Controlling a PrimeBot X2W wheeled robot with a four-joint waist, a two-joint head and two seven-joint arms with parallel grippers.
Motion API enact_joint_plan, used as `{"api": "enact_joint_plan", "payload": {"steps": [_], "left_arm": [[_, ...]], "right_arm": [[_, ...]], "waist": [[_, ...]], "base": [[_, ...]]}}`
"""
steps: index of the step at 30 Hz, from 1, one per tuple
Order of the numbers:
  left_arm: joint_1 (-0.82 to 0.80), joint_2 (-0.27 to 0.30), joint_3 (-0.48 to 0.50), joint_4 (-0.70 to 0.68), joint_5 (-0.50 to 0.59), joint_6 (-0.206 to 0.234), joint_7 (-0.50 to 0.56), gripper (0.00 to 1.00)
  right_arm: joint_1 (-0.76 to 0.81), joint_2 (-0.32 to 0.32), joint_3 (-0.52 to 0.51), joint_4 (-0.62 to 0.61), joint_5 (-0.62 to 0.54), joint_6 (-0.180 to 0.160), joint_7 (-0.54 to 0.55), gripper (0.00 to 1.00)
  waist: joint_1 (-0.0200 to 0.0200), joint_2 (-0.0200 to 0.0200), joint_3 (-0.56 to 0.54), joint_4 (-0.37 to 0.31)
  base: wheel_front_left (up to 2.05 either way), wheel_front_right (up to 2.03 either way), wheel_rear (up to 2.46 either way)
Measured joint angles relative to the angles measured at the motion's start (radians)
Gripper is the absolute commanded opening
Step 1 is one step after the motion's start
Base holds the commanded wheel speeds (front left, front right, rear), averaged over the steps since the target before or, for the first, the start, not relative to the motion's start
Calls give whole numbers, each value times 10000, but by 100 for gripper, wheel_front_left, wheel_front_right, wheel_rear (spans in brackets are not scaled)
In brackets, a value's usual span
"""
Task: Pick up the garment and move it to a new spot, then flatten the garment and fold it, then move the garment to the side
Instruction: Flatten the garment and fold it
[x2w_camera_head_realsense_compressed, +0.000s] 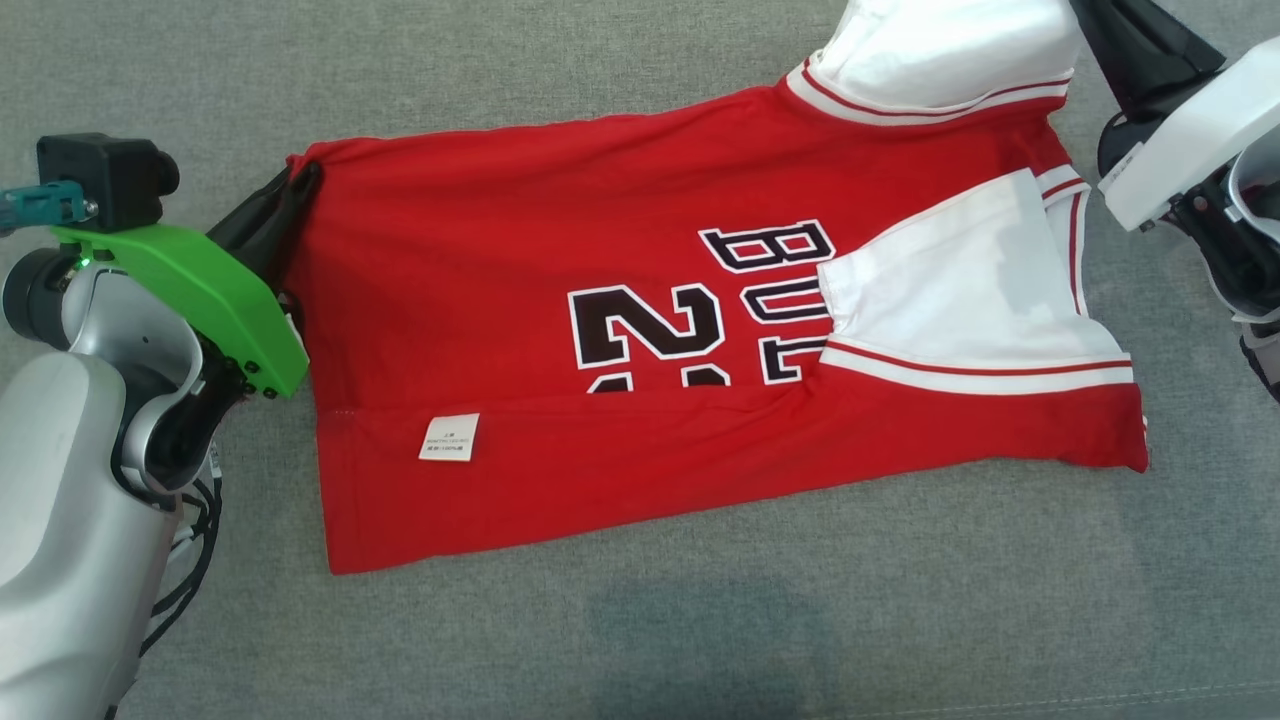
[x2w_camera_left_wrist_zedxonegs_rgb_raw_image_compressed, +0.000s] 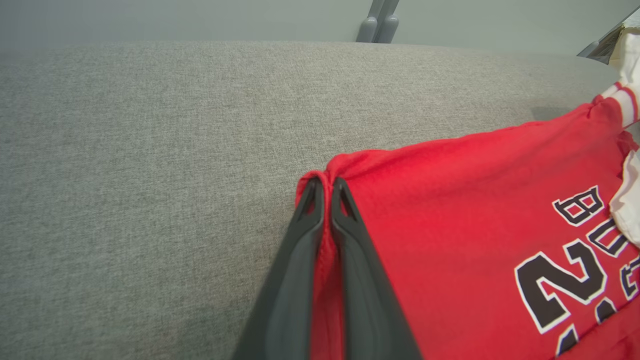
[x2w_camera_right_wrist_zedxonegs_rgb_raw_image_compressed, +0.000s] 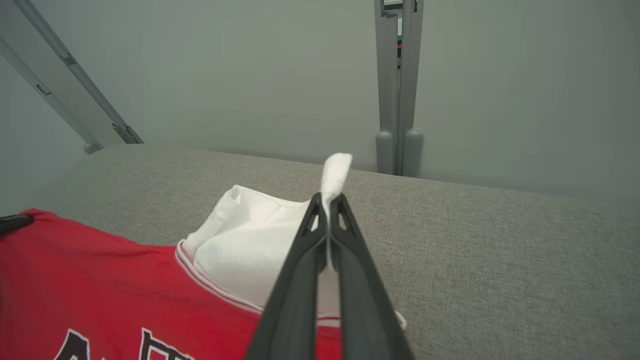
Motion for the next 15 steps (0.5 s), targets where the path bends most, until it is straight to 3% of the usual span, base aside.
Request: {"api": "enact_joint_plan", "payload": {"steps": [15], "left_arm": [[1271,-4,192,-56,-341,-13,-663,0]], "right_arm": [[1387,272,382,-102,123,0,-556,0]], "waist": [[0,0,-793,-309]], "base": [[0,0,0]]}}
